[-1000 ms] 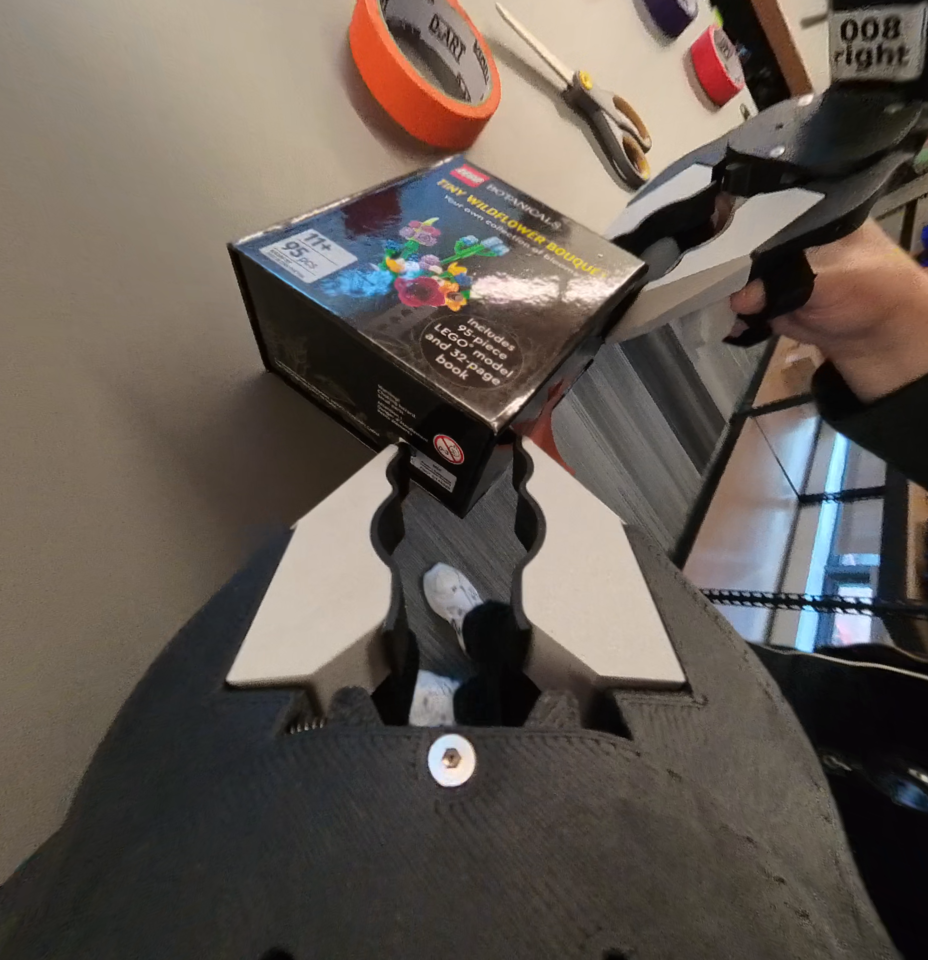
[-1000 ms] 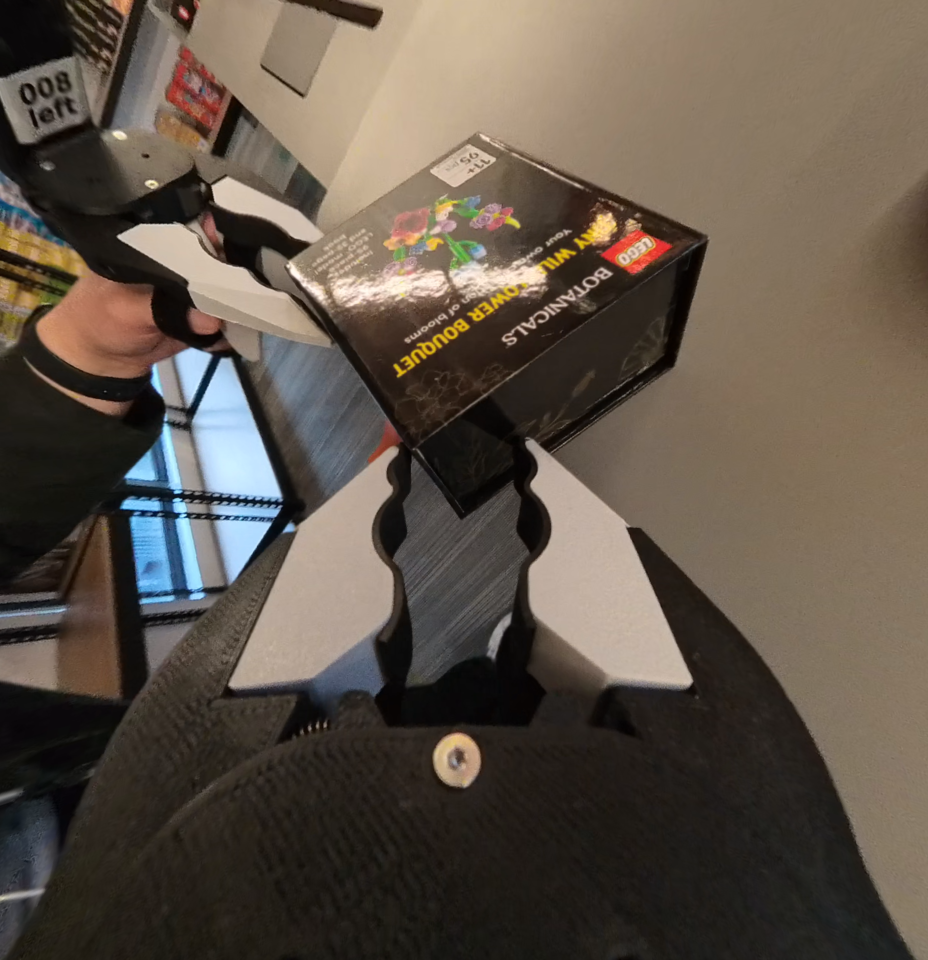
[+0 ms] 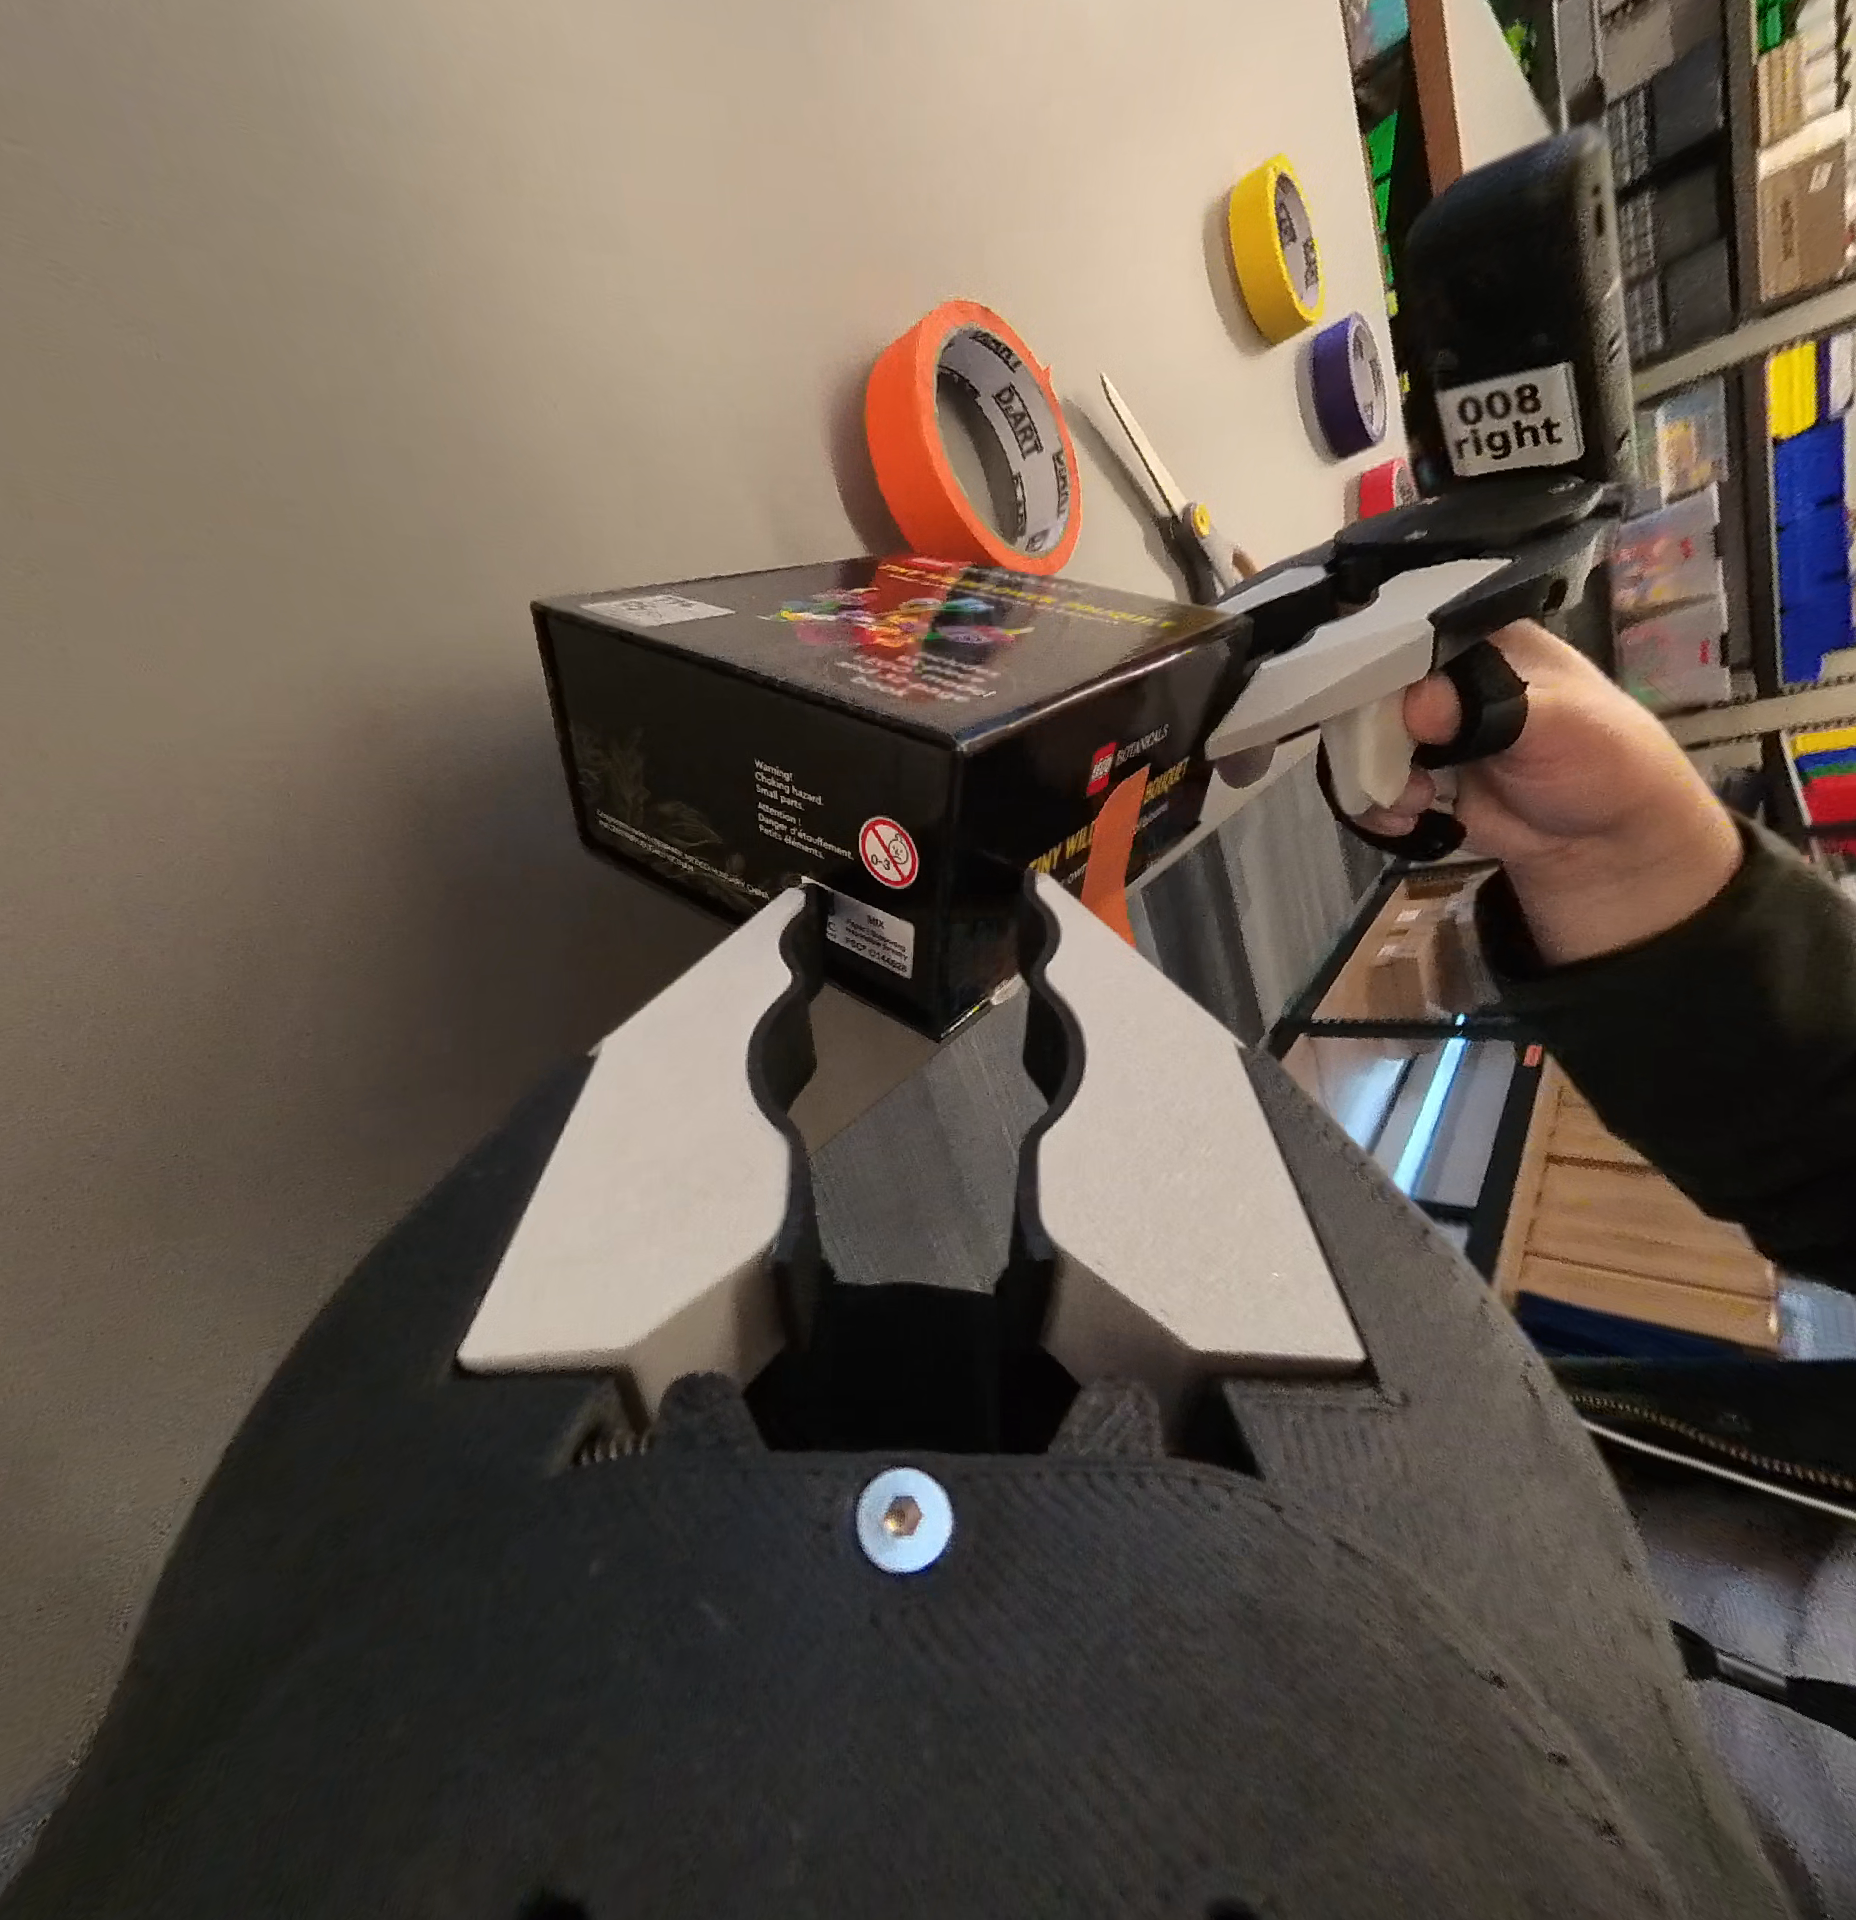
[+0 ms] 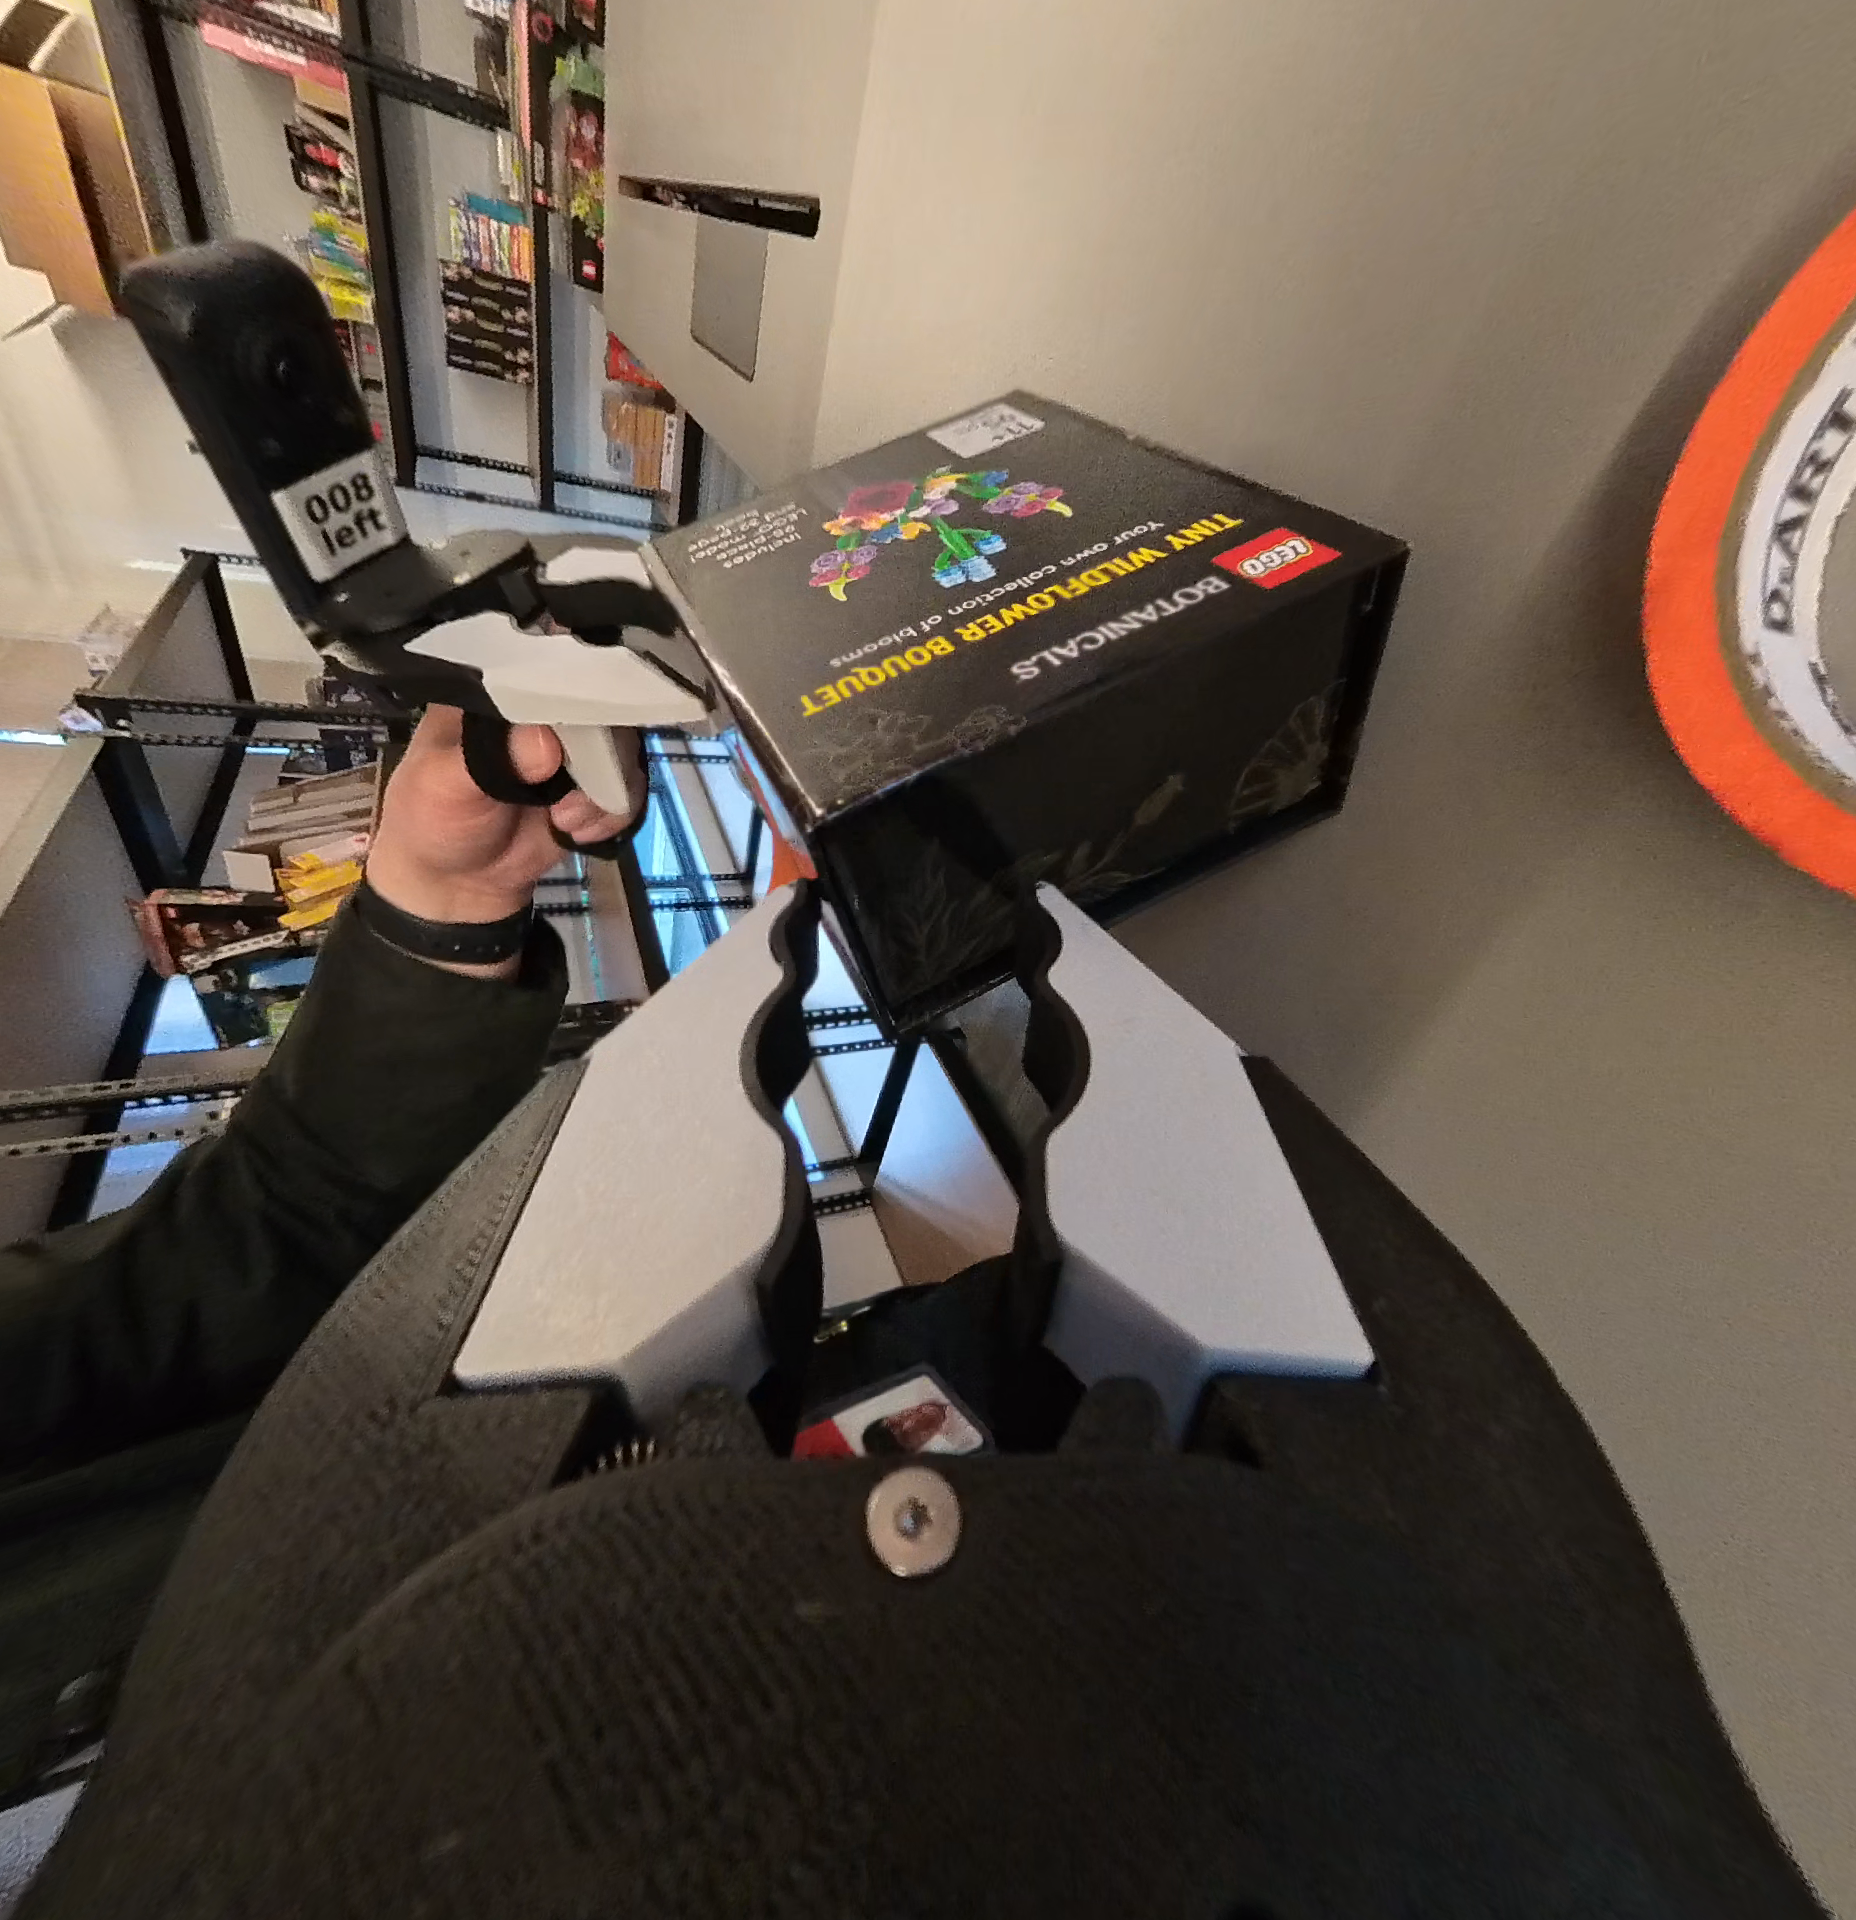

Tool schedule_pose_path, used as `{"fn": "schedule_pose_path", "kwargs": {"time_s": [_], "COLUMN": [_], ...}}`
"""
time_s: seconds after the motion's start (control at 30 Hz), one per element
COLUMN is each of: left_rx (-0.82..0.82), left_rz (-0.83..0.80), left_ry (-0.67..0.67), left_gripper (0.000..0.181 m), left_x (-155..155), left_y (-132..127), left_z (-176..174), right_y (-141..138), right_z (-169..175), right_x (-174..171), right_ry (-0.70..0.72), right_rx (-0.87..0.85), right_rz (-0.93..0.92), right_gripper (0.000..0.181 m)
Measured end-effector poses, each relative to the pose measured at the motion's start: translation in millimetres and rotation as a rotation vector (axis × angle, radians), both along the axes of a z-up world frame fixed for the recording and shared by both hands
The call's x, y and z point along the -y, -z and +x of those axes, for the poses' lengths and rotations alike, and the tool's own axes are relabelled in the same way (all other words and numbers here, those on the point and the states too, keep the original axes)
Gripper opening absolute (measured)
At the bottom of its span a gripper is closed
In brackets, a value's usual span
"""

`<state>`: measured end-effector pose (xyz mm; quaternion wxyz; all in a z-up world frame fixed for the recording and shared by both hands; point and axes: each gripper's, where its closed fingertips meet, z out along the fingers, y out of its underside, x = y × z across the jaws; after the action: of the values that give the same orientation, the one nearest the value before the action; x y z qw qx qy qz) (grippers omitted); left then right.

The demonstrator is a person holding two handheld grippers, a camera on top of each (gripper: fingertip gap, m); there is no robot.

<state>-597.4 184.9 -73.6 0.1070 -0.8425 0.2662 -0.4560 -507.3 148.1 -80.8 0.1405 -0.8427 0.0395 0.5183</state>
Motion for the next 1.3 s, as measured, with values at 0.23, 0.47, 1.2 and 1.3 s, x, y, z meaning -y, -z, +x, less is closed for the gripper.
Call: {"fn": "schedule_pose_path", "kwargs": {"time_s": [0.23, 0.47, 1.2, 1.3], "left_rx": [0.000, 0.057, 0.212, 0.225], "left_rz": [-0.053, -0.166, -0.222, -0.192], "left_ry": [-0.022, -0.041, -0.216, -0.218], "left_gripper": [0.033, 0.032, 0.031, 0.030], "left_x": [1.8, -1.7, -41.1, -41.4], "left_y": [-1.4, -1.1, -1.4, -2.7], "left_z": [-4.3, -8.0, -11.1, -11.3], "right_y": [-2.4, -3.6, 0.5, 0.7], "right_z": [2.0, 2.6, -0.2, -0.1], "right_x": [-13.4, -29.1, -53.0, -53.6], "right_ry": [0.097, 0.191, 0.205, 0.198], "right_rx": [-0.045, -0.038, -0.089, -0.090], "right_rz": [-0.057, -0.148, -0.159, -0.151], "right_gripper": [0.037, 0.036, 0.037, 0.037]}}
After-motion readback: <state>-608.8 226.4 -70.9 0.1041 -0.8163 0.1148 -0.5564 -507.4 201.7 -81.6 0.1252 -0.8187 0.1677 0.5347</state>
